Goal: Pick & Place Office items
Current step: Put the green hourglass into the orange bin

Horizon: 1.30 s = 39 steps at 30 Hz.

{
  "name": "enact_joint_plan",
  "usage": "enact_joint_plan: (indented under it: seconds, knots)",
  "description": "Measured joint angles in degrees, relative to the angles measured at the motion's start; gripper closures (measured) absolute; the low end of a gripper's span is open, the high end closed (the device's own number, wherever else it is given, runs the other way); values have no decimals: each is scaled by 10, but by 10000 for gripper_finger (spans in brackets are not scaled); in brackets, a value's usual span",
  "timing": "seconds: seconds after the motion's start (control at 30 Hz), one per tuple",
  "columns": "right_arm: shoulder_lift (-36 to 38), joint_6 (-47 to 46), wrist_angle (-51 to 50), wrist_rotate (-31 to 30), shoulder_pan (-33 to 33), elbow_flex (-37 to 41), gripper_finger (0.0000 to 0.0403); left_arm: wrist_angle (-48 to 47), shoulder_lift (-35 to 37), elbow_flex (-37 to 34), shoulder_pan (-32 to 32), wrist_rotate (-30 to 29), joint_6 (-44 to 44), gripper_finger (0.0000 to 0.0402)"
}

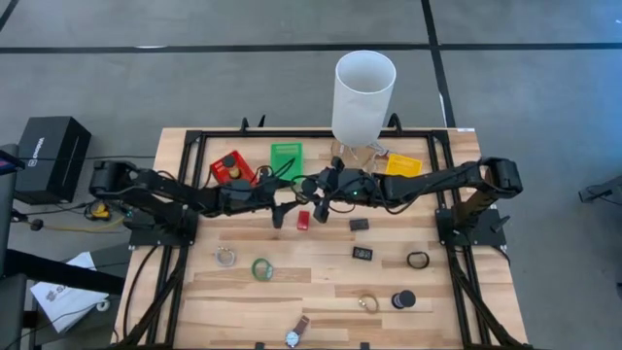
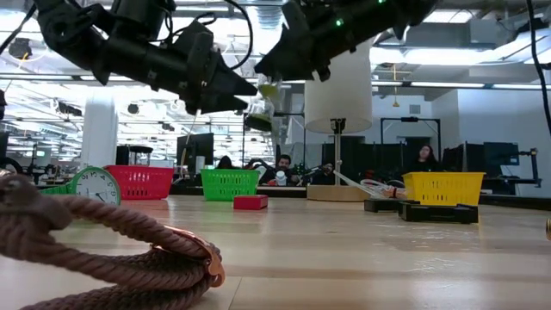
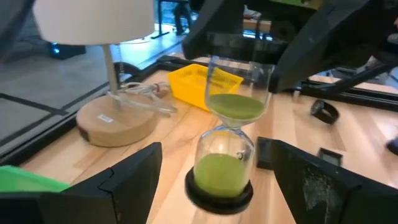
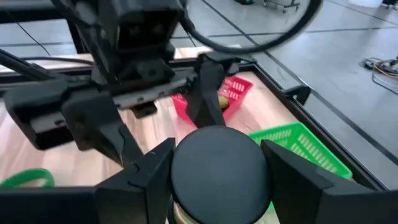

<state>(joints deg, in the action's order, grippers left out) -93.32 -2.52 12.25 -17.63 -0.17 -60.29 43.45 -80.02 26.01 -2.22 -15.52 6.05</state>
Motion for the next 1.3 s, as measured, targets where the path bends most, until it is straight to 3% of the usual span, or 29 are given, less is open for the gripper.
enact_joint_plan:
  seconds: [0.13, 0.4, 0.6, 0.87, 1.07, 1.3]
  knots:
    - [0, 0, 2, 0, 8, -12, 185, 0, 1, 9, -1, 2, -2, 107]
    - [-8, -4, 2, 12, 10, -33, 202, 0, 1, 26, -1, 28, -3, 107]
    - [-17, -5, 20, 19, 11, -32, 179, 0, 1, 29, -1, 28, -39, 107]
    - [-26, -5, 41, 28, 10, -34, 203, 7, 1, 44, -1, 28, -60, 108]
    - [-27, -5, 34, 28, 8, -33, 177, 5, 1, 44, -1, 28, -58, 108]
    - [-27, -5, 33, 28, 7, -33, 203, 5, 1, 44, -1, 28, -58, 109]
